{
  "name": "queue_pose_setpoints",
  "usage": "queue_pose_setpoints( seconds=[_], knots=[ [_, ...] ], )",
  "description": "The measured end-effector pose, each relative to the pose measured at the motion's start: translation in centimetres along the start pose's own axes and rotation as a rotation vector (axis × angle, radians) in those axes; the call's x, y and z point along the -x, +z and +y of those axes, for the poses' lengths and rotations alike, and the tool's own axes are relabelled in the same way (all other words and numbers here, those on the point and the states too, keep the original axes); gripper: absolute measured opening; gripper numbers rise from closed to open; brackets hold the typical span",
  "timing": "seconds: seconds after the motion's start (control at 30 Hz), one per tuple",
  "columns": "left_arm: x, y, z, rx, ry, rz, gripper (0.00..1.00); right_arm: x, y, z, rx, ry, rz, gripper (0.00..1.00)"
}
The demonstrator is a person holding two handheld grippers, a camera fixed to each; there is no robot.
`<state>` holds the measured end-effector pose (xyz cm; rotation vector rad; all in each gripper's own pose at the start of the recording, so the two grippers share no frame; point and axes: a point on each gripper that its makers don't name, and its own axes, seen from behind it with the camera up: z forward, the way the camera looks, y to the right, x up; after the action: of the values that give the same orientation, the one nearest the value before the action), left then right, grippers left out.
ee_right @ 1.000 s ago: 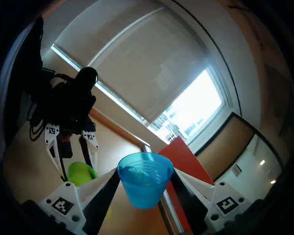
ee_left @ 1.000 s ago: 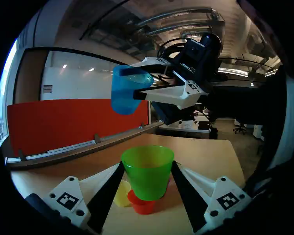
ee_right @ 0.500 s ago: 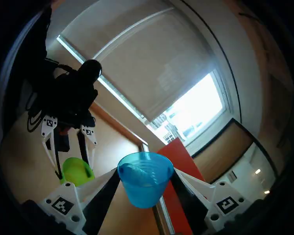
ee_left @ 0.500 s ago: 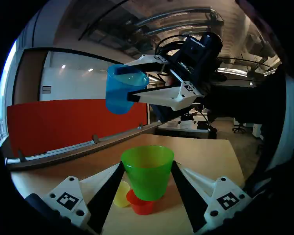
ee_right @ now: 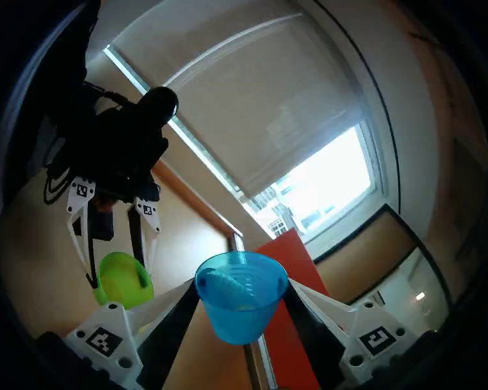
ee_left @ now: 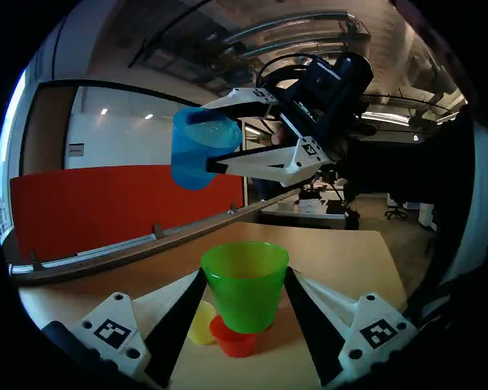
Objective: Pour water
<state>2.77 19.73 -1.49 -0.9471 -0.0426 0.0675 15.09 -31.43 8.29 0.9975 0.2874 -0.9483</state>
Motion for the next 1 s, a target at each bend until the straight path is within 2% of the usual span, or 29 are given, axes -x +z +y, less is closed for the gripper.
queue_pose_setpoints(
  seconds=[1.0],
  knots=[
    [-0.63,-0.10,0.11,0.001,0.012,0.010,0.86,-0.59,0.34,0.33,0.009,-0.120,-0.019,0.91]
  ],
)
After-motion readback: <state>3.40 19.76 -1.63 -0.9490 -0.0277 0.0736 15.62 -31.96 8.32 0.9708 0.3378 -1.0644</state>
